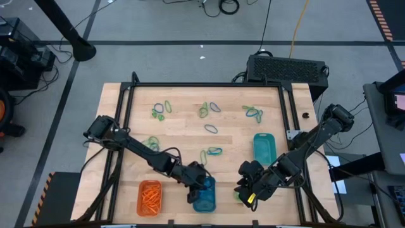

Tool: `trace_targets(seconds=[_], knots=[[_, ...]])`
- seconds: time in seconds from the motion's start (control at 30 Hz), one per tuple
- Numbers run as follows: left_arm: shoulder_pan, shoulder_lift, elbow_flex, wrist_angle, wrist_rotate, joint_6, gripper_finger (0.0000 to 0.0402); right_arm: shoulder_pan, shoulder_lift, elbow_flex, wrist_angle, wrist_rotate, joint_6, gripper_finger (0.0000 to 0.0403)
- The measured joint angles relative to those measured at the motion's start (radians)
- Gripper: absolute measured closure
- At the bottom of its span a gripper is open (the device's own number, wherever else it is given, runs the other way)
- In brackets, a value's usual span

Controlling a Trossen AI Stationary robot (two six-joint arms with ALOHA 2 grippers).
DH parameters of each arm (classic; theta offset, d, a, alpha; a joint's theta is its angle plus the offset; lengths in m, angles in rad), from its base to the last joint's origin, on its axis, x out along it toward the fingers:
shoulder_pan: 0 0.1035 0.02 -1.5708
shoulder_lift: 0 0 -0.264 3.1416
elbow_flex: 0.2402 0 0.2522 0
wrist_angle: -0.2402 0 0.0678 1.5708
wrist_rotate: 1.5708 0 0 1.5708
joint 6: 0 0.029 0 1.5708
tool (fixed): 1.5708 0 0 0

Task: Sort rubber bands into baskets
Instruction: Put the blue rubber band into the blue bin

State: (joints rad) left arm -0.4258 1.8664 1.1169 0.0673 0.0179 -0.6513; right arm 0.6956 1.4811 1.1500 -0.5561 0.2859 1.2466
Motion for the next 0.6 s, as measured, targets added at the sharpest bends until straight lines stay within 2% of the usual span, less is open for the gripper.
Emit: trace_targets(seconds=[0.23, 0.33, 0.47, 0.6], knots=[[0.011, 0.0, 0.0, -0.045, 0.004, 0.006, 0.0322, 0.0, 0.0, 0.0, 0.005, 0.0, -0.001, 0.0257], [0.023, 0.0, 0.0, -0.07, 0.036, 0.005, 0.0306, 0.0, 0.0, 0.0, 0.006, 0.0, -0.001, 0.0257], [0.058, -0.028, 0.002, -0.06, 0.157, 0.003, 0.03, 0.0, 0.0, 0.0, 0.006, 0.0, -0.001, 0.0257], [0.077, -0.091, 0.006, -0.077, 0.164, 0.006, 0.0301, 0.0, 0.0, 0.0, 0.006, 0.0, -0.005, 0.0257]])
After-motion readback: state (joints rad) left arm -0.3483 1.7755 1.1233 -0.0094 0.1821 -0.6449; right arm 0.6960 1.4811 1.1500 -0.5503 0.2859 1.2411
